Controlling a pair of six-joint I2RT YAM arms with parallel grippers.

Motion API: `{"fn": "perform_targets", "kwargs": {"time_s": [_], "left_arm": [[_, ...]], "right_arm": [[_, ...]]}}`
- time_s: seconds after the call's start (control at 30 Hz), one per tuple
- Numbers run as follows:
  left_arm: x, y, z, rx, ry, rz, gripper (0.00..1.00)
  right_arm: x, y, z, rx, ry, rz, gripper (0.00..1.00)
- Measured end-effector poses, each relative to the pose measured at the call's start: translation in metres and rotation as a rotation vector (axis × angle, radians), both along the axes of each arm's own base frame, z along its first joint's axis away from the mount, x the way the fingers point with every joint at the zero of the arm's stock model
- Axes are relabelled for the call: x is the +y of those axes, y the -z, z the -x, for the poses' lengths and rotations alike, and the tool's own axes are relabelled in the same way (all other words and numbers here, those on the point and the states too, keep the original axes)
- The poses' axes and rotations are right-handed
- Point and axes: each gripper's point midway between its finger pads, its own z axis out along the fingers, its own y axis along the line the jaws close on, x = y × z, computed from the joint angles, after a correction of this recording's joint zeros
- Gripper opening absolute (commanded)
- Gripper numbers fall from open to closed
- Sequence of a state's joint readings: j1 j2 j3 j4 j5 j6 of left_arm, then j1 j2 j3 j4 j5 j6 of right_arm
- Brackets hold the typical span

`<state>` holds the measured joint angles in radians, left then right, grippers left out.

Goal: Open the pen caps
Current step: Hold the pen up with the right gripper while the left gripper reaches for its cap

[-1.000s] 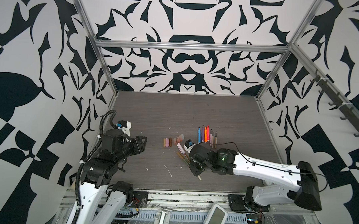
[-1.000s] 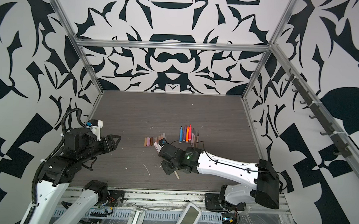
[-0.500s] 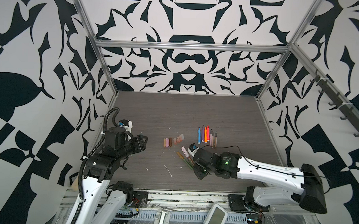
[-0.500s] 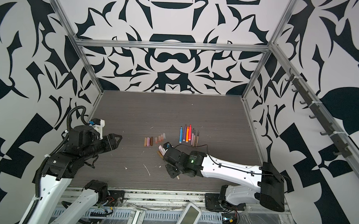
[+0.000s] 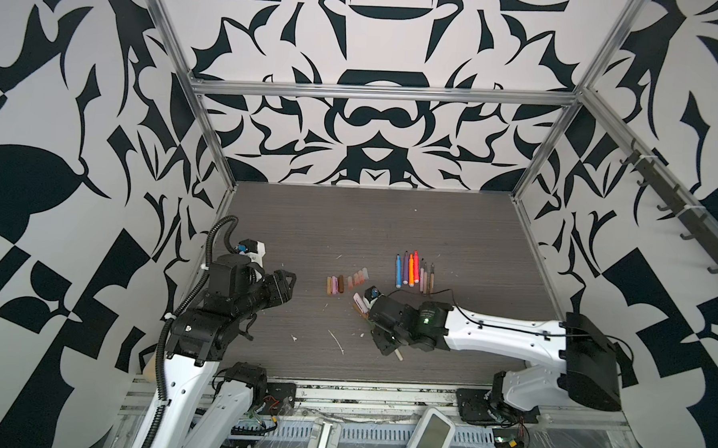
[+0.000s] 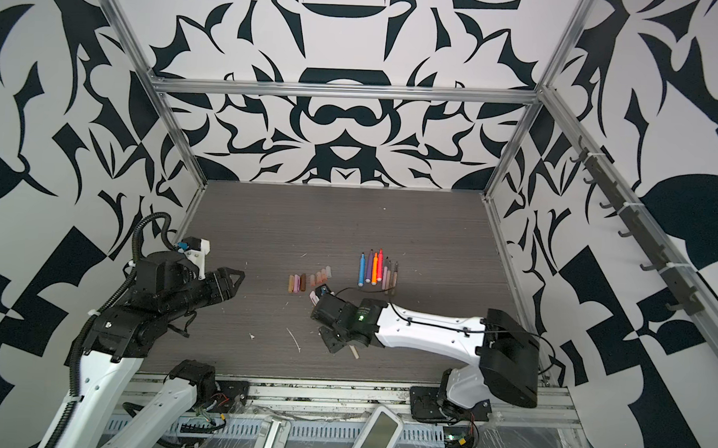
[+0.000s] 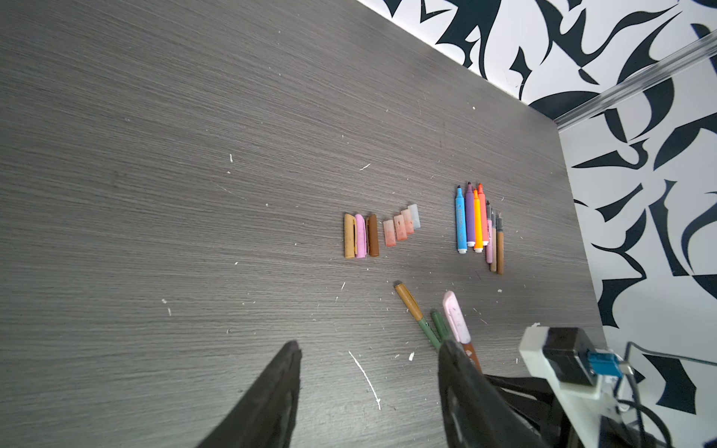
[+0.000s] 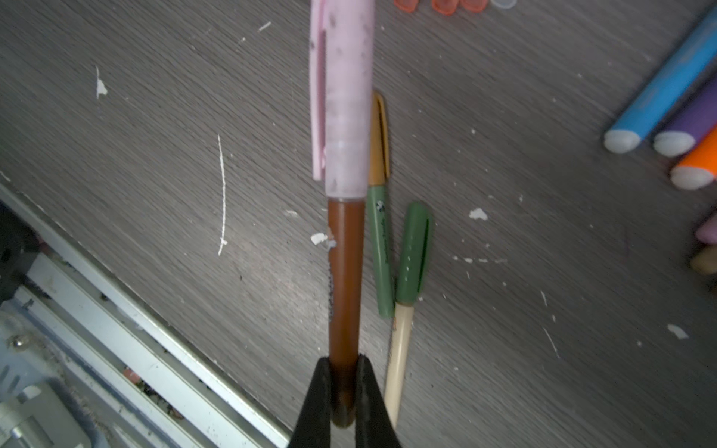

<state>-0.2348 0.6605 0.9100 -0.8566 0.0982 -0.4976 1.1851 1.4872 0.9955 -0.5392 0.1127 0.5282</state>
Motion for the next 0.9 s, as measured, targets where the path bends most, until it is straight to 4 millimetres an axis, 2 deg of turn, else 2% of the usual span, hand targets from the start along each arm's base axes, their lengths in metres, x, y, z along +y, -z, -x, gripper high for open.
{"fn": "perform_targets", "kwargs": {"time_s": [0.07,0.23,0.43,0.53,0.7,0.9], "left_arm": [[0.0,0.001,-0.001,0.004,-0.002,0.001,0.6],[0.001,0.002,-0.001,0.009,-0.006,0.0,0.6],[0.0,0.006,-0.004,0.031,-0.005,0.001,0.6],[-0.006,0.008,-0.005,0.061,0.003,0.036,0.6],[-0.035,0.005,-0.016,0.057,0.041,0.234,0.6],[-0.086,0.021,-0.02,0.118,0.128,0.384,0.6]], "right_arm": [[0.008,-0.002,-0.003,-0.012,-0.007,-0.021,0.0],[0.014,-0.01,-0.003,-0.016,-0.018,-0.061,0.0],[0.007,-0.025,-0.001,-0.036,-0.016,-0.098,0.0],[-0.003,-0.032,0.003,-0.04,-0.002,-0.123,0.0],[-0.01,-0.044,0.0,-0.074,0.018,-0.144,0.0],[-0.018,-0.047,-0.008,-0.07,0.051,-0.147,0.0]]}}
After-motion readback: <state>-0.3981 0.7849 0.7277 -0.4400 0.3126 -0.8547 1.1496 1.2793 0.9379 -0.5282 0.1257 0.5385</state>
